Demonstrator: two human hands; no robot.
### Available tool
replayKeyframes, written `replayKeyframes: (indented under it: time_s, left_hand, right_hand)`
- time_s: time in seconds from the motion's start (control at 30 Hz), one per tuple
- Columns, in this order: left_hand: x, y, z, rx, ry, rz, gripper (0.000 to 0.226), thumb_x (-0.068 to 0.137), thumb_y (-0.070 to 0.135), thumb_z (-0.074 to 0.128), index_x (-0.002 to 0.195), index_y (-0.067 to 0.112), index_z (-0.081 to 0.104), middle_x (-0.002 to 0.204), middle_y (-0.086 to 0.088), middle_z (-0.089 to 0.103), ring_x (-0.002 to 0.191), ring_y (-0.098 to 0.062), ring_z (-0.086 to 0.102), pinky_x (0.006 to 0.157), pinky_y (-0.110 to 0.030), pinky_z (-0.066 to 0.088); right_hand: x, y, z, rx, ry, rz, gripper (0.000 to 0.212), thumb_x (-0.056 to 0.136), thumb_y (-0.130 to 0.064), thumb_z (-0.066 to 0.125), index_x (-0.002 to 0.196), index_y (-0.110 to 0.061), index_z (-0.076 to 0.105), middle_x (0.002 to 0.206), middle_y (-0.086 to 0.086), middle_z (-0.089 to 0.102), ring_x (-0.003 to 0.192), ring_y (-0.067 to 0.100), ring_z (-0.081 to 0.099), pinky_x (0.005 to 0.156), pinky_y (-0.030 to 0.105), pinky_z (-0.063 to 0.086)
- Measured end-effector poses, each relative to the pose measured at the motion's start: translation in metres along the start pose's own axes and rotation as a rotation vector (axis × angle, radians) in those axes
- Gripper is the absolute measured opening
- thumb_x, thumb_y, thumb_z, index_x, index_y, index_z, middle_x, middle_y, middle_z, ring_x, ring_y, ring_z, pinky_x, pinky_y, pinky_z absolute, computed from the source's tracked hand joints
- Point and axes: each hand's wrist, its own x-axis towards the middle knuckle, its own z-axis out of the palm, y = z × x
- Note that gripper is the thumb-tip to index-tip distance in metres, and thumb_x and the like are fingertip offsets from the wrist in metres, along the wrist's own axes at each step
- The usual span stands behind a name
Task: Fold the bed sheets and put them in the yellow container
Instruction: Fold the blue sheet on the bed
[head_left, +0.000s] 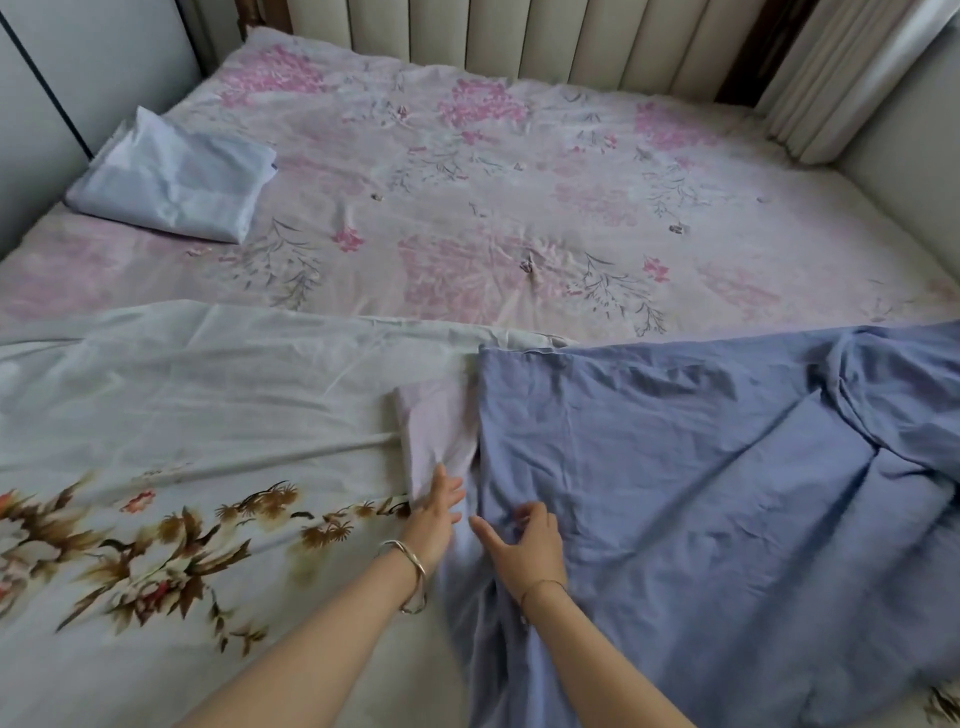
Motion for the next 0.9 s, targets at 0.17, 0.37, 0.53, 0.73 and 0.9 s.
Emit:
replayKeyframes:
  time_s: [0.17, 0.37, 0.53, 0.73, 0.9]
  left_hand:
    - [0.022, -0.008, 0.009, 0.028, 0.000, 0.022, 0.061, 0.099, 0.046, 0.011, 0.142, 0.010, 0.034, 0.147, -0.008, 0.038, 0.127, -0.024, 0.044, 0.102, -0.033, 0.030]
    - [0.040, 0.003, 0.030, 0.091, -0.039, 0.029, 0.054, 0.094, 0.048, 0.042, 0.130, 0.010, 0.051, 0.123, -0.004, 0.060, 0.104, -0.019, 0.060, 0.086, -0.027, 0.047]
    - [0.027, 0.032, 0.072, 0.032, -0.073, 0.274, 0.038, 0.087, 0.015, 0.064, 0.124, 0.015, 0.053, 0.121, -0.005, 0.063, 0.095, -0.013, 0.063, 0.079, -0.020, 0.052]
    - [-0.049, 0.037, 0.173, 0.611, -0.573, 0.608, 0.069, 0.087, 0.031, 0.059, 0.141, 0.040, 0.017, 0.135, 0.016, 0.044, 0.124, 0.000, 0.043, 0.088, 0.002, 0.031]
    - [-0.138, -0.020, 0.243, 1.053, -0.907, 0.687, 0.071, 0.093, 0.026, 0.053, 0.134, 0.060, 0.006, 0.128, -0.005, 0.054, 0.115, -0.023, 0.052, 0.088, -0.016, 0.034]
  right_hand:
    - [0.027, 0.017, -0.006, -0.199, -0.014, -0.115, 0.034, 0.091, -0.030, 0.058, 0.063, -0.022, 0.041, 0.074, -0.001, 0.052, 0.072, 0.017, 0.049, 0.065, 0.026, 0.033]
    - [0.012, 0.037, -0.053, 0.489, -0.152, 0.038, 0.032, 0.094, -0.016, 0.056, 0.063, -0.012, 0.048, 0.055, 0.003, 0.049, 0.042, 0.005, 0.047, 0.043, 0.018, 0.037]
    - [0.001, 0.035, -0.113, 0.732, -0.100, 0.016, 0.019, 0.094, -0.022, 0.052, 0.084, -0.007, 0.059, 0.081, 0.007, 0.062, 0.061, 0.012, 0.058, 0.054, 0.021, 0.048]
    - [-0.031, 0.044, -0.232, 0.879, 0.134, -0.067, 0.105, 0.035, -0.081, 0.072, 0.123, -0.028, 0.054, 0.116, -0.010, 0.064, 0.100, 0.009, 0.065, 0.077, 0.025, 0.050]
    - [-0.111, 0.107, -0.318, 0.940, 0.313, -0.034, 0.079, 0.068, -0.067, 0.054, 0.139, -0.035, 0.041, 0.132, -0.004, 0.057, 0.113, 0.019, 0.059, 0.087, 0.039, 0.049]
